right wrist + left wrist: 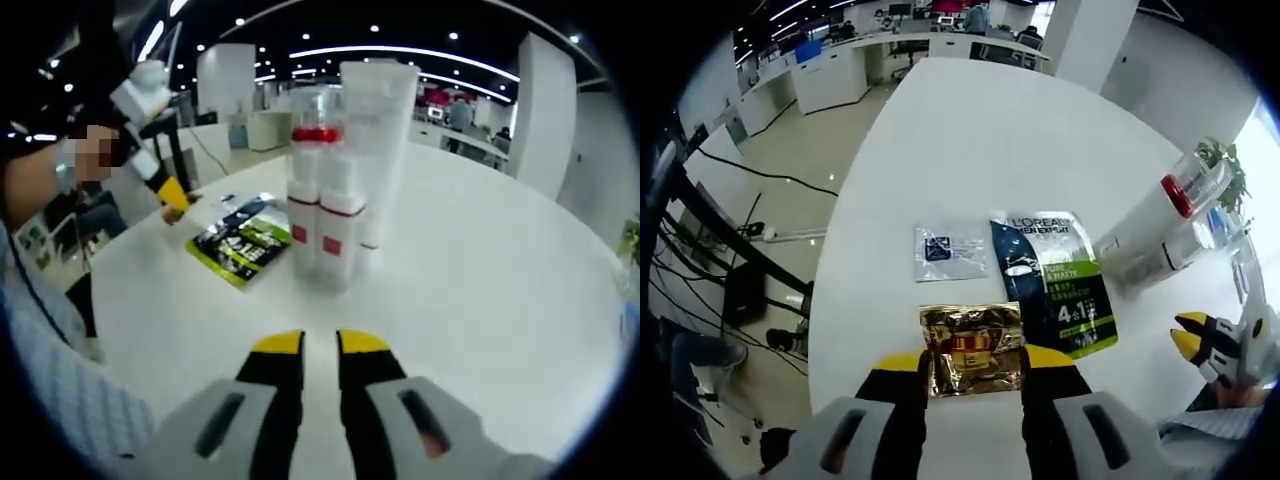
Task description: Arrange the skincare products in the storage area until every visible bottle or jar stands upright without overlapping.
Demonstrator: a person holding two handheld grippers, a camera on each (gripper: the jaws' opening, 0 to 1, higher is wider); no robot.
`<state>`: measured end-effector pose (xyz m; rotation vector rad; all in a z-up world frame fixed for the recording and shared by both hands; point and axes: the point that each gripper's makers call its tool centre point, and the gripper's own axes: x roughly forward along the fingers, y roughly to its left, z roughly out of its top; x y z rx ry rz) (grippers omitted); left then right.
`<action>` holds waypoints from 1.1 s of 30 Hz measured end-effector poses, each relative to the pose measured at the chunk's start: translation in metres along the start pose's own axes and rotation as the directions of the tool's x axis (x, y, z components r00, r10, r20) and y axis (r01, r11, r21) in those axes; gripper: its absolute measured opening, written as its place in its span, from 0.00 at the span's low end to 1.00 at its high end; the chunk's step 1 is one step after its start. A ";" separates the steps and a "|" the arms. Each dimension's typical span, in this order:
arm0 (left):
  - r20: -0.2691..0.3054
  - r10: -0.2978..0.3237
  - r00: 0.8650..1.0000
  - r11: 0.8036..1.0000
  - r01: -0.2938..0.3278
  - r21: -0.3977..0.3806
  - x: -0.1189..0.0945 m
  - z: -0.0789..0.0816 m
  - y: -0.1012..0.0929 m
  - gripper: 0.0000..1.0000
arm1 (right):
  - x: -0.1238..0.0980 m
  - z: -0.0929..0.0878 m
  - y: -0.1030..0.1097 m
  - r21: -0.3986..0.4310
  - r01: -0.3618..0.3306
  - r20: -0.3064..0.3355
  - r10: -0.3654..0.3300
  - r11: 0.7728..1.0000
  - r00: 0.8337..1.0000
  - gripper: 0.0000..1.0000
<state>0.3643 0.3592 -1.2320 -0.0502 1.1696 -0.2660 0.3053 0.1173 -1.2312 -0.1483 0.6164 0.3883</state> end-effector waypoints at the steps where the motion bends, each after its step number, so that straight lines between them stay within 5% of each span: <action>1: -0.001 0.000 1.000 1.000 0.000 -0.003 0.001 0.000 0.000 0.36 | 0.000 0.000 -0.001 0.002 0.002 -0.001 -0.002 1.000 1.000 0.11; 33: -0.099 0.079 0.992 0.996 -0.082 -0.020 0.030 -0.009 0.009 0.38 | -0.009 -0.012 -0.008 0.013 0.034 -0.028 -0.034 0.999 0.999 0.11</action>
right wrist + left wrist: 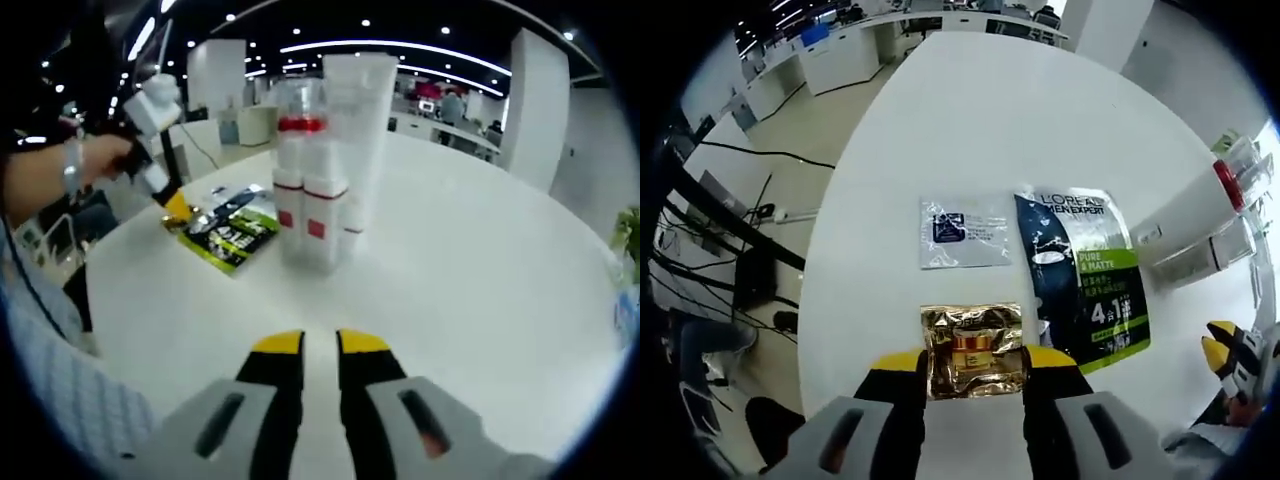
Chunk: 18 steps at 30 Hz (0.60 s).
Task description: Arrange the skincare products in the storage area until every visible bottle or jar stands upright without overlapping.
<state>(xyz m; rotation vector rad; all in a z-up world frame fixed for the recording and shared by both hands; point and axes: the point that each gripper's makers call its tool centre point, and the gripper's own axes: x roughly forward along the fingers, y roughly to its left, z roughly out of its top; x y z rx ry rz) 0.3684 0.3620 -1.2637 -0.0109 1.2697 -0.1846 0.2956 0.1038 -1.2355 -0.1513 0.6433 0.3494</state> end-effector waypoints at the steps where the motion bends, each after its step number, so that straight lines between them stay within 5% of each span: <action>1: -0.015 0.003 1.000 1.000 -0.003 -0.005 0.001 -0.003 -0.001 0.38 | 0.000 0.000 0.000 0.001 0.000 -0.001 0.000 1.000 1.000 0.11; 18: 0.026 0.043 0.999 0.999 -0.043 -0.010 0.003 0.001 0.001 0.38 | -0.001 -0.004 -0.002 0.004 0.002 -0.002 -0.002 1.000 1.000 0.11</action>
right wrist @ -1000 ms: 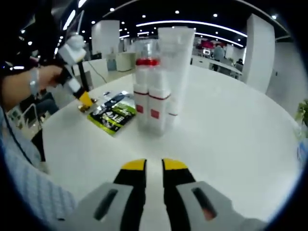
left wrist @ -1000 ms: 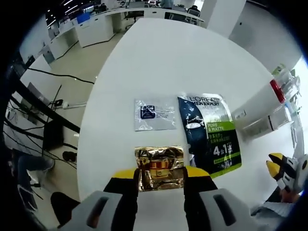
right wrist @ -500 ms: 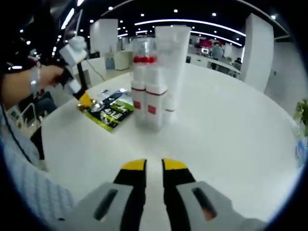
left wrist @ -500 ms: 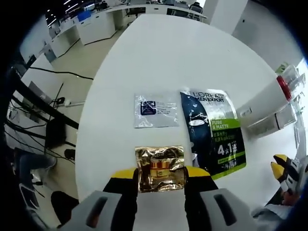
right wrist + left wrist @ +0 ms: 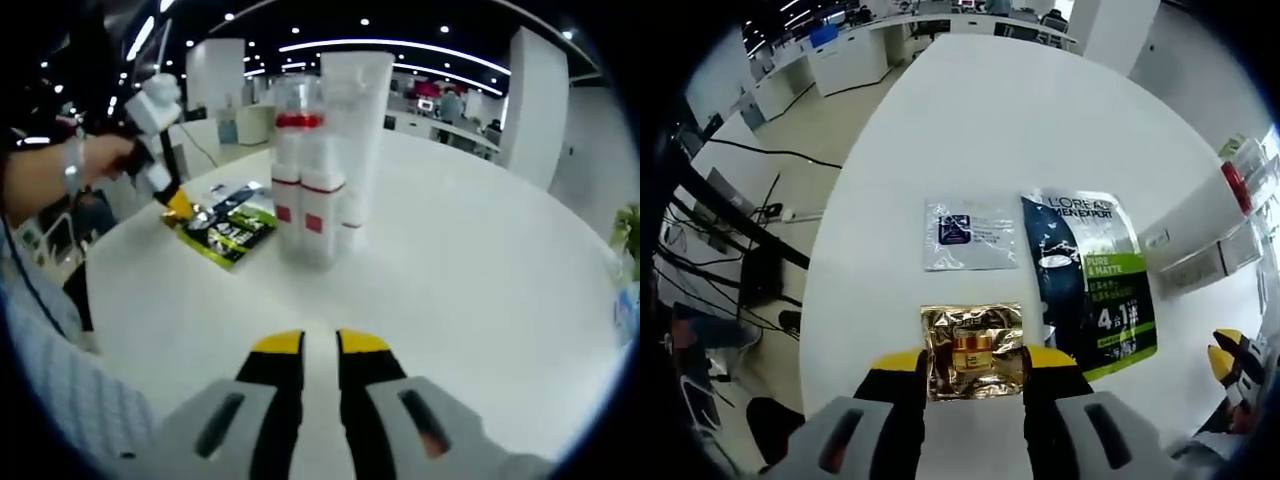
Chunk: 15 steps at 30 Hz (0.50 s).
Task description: Arrange the skincare products in the storage area until every visible bottle or jar stands upright without overlapping.
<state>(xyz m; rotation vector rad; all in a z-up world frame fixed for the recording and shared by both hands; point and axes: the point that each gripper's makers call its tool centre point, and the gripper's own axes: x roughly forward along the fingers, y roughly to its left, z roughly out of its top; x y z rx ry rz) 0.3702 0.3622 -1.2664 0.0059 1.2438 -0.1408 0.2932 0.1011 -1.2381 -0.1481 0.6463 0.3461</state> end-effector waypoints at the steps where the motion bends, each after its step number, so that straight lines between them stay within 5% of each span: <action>1: 0.002 0.002 1.000 1.000 -0.002 0.002 0.000 0.000 0.000 0.38 | 0.000 0.000 0.000 0.001 0.000 0.000 0.000 1.000 1.000 0.11; 15: 0.003 0.017 1.000 1.000 -0.017 0.006 0.000 0.001 0.002 0.38 | 0.002 -0.002 0.001 -0.001 -0.006 -0.008 0.006 1.000 1.000 0.11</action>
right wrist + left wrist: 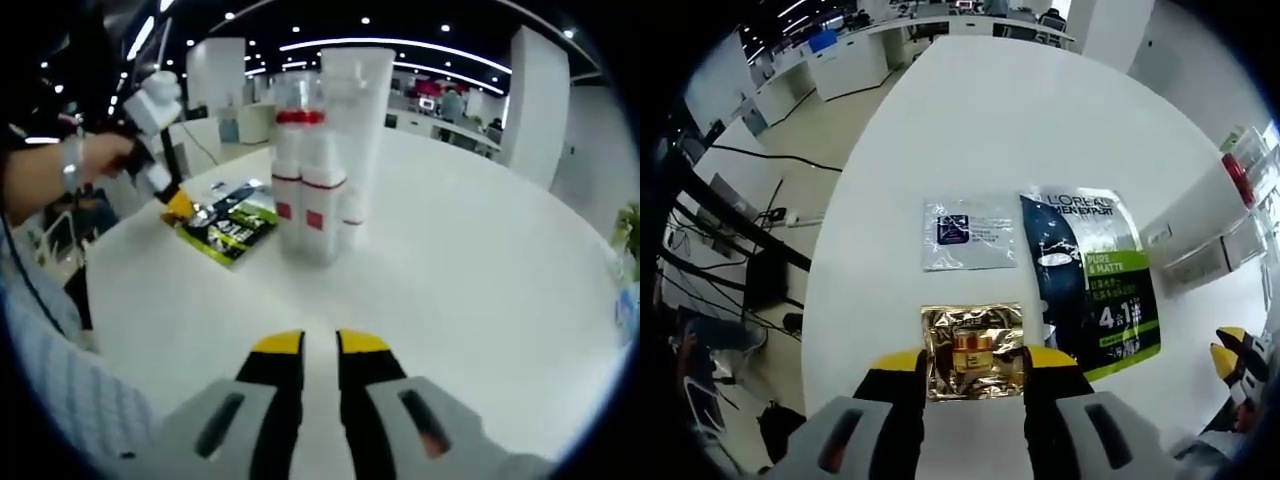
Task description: Arrange the skincare products in the storage area until every visible bottle or jar stands upright without overlapping.
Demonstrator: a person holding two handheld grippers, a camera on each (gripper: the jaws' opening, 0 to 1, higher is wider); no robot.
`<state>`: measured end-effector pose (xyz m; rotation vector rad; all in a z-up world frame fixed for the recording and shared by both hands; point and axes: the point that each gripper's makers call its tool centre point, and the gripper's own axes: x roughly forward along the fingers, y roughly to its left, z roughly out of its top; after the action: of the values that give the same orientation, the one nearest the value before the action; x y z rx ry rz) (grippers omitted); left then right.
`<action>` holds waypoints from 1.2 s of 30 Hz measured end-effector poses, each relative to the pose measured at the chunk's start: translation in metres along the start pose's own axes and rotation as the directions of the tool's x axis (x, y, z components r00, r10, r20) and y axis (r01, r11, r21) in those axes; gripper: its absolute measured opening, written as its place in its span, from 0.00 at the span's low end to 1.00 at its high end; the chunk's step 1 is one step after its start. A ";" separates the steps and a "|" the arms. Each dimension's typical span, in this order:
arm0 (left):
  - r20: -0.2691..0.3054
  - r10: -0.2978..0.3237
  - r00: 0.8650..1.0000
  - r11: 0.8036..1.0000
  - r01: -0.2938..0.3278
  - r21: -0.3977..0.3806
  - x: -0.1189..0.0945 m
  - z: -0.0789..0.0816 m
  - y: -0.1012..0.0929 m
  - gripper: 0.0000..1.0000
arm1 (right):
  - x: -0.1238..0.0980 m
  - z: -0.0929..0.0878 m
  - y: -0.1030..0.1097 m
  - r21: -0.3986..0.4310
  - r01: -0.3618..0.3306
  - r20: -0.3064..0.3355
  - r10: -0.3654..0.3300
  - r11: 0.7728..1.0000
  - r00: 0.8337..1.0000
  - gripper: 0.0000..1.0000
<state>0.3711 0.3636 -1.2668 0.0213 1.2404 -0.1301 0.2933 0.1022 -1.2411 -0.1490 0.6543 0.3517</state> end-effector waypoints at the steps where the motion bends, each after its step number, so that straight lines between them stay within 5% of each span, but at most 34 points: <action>1: -0.001 0.001 1.000 1.000 -0.001 0.003 0.000 0.000 0.000 0.38 | 0.000 0.000 0.000 0.001 0.000 0.000 0.000 1.000 1.000 0.11; 36: -0.002 0.014 1.000 0.999 -0.014 0.041 0.001 0.000 0.000 0.40 | -0.001 -0.007 -0.003 -0.001 0.002 -0.016 -0.002 1.000 1.000 0.11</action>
<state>0.3714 0.3631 -1.2682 0.0659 1.2397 -0.1440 0.2897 0.0978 -1.2463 -0.1538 0.6698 0.3497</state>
